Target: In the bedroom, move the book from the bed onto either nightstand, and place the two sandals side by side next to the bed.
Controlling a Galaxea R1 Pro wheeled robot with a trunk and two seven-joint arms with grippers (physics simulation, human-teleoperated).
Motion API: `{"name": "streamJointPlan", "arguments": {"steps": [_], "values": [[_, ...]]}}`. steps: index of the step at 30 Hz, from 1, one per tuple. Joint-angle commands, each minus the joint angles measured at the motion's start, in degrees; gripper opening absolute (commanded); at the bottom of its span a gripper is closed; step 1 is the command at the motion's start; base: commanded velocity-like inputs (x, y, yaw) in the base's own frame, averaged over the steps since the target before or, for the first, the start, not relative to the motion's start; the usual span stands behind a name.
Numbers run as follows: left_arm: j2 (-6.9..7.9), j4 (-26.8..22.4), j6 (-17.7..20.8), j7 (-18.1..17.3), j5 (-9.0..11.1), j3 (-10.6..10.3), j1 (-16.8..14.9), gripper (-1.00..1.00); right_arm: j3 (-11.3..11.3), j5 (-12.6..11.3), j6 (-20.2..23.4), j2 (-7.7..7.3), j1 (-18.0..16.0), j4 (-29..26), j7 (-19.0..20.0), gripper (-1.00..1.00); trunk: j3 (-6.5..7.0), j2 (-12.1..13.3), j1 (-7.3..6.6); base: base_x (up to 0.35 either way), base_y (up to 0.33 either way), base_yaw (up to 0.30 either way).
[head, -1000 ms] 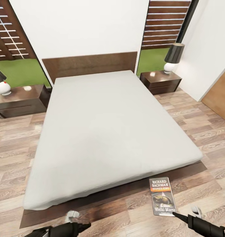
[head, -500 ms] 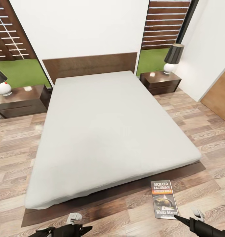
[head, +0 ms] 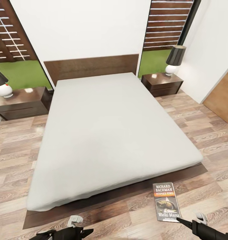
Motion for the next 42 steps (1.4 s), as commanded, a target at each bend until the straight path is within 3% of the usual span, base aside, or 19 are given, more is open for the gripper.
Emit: {"name": "streamJointPlan", "arguments": {"steps": [1,16,37,42], "values": [[0.02,0.04,-0.04,-0.18,0.38,-0.28,-0.03,1.0,0.47,-0.6,0.59,-0.03,-0.03,-0.01,0.19,-1.0,0.02,-0.05,0.02,0.0,0.0,0.0],[-0.02,0.04,-0.02,-0.18,0.4,-0.28,0.05,1.0,0.48,-0.63,0.56,-0.05,-0.02,-0.01,0.06,-1.0,1.2,-0.05,0.02,0.0,0.0,0.0],[-0.06,0.04,0.05,-0.18,0.38,-0.28,0.05,1.0,0.48,-0.62,0.56,-0.01,-0.03,-0.01,0.0,-1.0,5.02,8.37,-4.6,0.0,0.0,0.0],[-0.1,0.04,0.05,-0.18,0.39,-0.28,0.05,1.0,0.48,-0.62,0.6,0.0,-0.03,-0.01,0.0,-1.0,5.02,8.37,-4.6,0.0,0.0,0.0]]}}
